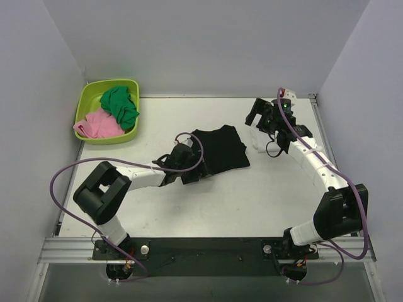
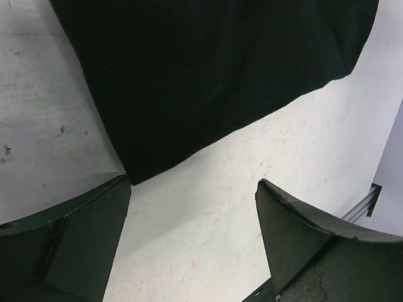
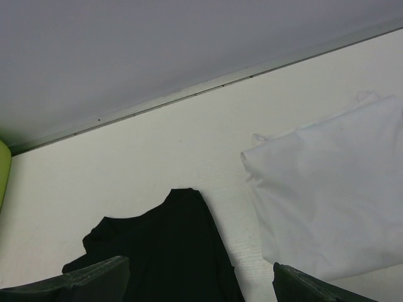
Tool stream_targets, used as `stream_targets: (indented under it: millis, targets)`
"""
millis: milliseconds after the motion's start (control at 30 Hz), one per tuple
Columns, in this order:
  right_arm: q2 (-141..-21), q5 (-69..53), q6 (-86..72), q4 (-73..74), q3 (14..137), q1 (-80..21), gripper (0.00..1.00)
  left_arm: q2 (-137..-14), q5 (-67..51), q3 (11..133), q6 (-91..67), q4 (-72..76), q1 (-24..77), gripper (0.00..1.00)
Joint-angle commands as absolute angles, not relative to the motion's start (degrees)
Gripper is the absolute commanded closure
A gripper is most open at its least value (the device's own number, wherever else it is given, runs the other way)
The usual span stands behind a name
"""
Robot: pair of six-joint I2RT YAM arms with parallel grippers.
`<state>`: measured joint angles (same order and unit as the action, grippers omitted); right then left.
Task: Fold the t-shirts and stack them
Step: Put the neatly folded tshirt into the corner of the board with the right arm
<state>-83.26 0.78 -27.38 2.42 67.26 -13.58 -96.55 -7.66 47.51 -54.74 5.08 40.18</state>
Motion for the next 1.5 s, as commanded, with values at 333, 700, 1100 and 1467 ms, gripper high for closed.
stream_targets:
  millis: [333, 700, 1100, 1467]
  targets:
    - [-79.81, 0.44, -28.12, -1.41, 63.28, -13.97, 0.0, -104.15, -4.66, 50.27, -58.53, 5.27, 38.59, 0.28]
    - [-78.49, -1.67, -28.21, -1.67, 61.7, -14.06, 0.0, -108.89, -6.5, 48.96, -59.33, 8.52, 34.37, 0.66]
    - [-81.65, -6.41, -27.86, -0.62, 62.05, -14.85, 0.0, -101.61, -8.09, 39.21, -56.96, 10.2, 32.7, 1.0]
    - [-94.46, -16.08, -27.87, -2.46, 63.62, -18.19, 0.0, -86.05, -7.82, 28.13, -55.28, 6.94, 32.26, 1.0]
